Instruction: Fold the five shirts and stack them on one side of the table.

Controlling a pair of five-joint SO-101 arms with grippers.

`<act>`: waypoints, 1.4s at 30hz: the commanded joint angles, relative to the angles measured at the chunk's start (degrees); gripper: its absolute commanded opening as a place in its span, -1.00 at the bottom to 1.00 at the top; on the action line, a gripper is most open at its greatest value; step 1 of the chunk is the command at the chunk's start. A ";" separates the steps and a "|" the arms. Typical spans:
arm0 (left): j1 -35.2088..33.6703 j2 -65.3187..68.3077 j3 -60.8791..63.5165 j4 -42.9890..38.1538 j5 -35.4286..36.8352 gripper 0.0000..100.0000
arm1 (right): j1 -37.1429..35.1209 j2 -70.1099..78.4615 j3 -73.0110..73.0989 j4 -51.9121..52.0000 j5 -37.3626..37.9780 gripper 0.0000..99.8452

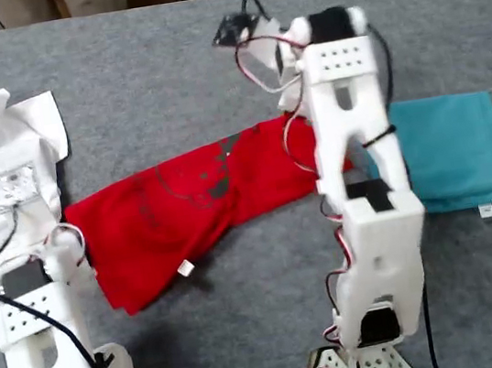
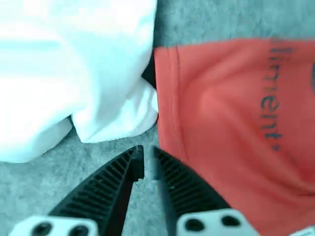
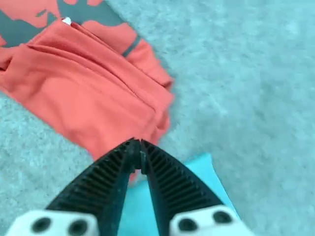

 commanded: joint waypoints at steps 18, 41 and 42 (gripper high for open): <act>0.53 3.47 3.34 -2.73 12.04 -0.56 | 14.29 -10.68 5.32 -2.90 -8.44 -0.99; 4.75 49.36 -19.60 -2.64 19.43 -0.88 | 14.11 -11.12 4.88 -5.27 -10.99 -0.98; 4.75 50.33 -20.40 -2.64 19.34 -0.92 | 14.20 -11.12 4.79 -5.27 -10.99 -0.98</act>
